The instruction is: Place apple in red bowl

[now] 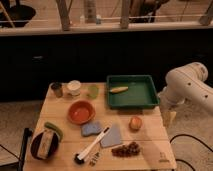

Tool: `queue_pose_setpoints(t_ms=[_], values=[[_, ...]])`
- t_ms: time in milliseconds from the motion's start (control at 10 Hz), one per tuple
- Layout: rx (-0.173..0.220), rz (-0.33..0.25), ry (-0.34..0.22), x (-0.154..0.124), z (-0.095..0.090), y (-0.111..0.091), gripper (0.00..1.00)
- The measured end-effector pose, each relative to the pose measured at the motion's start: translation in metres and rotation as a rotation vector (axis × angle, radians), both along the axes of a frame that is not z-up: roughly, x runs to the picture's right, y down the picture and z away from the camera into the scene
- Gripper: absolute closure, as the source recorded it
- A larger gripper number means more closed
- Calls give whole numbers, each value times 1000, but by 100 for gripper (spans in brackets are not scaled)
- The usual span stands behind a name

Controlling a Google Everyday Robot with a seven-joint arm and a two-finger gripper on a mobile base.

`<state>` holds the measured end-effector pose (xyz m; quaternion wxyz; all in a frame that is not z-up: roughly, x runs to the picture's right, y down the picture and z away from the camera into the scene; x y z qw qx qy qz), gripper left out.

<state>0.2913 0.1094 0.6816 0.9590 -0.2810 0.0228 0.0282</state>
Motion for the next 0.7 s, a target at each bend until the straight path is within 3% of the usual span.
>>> queue_pose_setpoints(t_ms=[500, 700], values=[[0, 0, 0, 0, 0, 0, 12], [-7, -41, -17, -7, 5, 9, 20]])
